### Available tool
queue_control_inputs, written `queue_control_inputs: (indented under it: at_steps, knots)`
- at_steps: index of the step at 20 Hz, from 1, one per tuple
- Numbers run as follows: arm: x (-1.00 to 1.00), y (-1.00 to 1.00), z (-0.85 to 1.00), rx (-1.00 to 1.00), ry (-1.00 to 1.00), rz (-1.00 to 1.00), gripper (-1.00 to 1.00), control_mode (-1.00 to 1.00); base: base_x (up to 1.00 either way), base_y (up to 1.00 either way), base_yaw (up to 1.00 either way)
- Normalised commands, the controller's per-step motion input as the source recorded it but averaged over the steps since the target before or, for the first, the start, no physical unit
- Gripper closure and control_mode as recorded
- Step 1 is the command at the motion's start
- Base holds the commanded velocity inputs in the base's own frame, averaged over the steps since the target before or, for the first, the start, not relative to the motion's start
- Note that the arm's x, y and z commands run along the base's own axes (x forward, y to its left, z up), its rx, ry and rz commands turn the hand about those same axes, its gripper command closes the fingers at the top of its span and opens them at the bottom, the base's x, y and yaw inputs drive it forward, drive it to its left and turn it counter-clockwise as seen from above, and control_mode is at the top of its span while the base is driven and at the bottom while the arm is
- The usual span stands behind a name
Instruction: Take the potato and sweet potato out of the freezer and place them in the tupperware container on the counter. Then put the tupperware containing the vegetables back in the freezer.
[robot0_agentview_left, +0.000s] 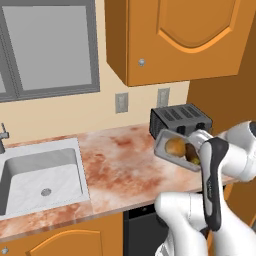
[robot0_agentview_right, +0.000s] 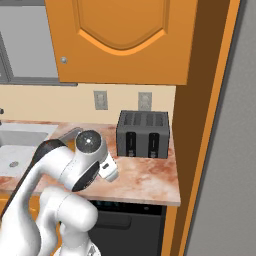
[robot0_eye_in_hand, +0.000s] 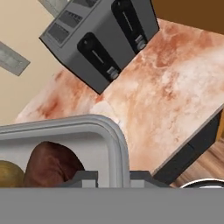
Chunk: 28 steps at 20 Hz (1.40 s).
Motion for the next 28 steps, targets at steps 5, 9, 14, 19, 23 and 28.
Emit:
queue_control_inputs:
  at_steps: [5, 9, 14, 19, 23, 28]
  knots:
    - [-0.66, 0.00, 1.00, 0.00, 0.01, 0.00, 1.00, -1.00, 0.00, 0.00, 0.00]
    - [-0.67, 0.00, 1.00, 0.00, 0.03, 0.00, 1.00, -1.00, 0.00, 0.00, 0.00]
    - [-0.62, 0.20, 0.69, 0.00, 0.01, 0.00, 1.00, -1.00, 0.00, 0.00, 0.00]
    - [-0.51, 0.36, 0.17, -0.01, 0.00, 0.00, 1.00, -1.00, 0.00, 0.00, 0.00]
    - [-0.41, 0.26, 0.00, -0.03, 0.00, 0.00, 1.00, 1.00, -0.24, 0.09, 0.00]
    - [0.00, 0.00, 0.00, 0.00, 0.00, 0.00, 1.00, 1.00, -1.00, 0.30, -0.08]
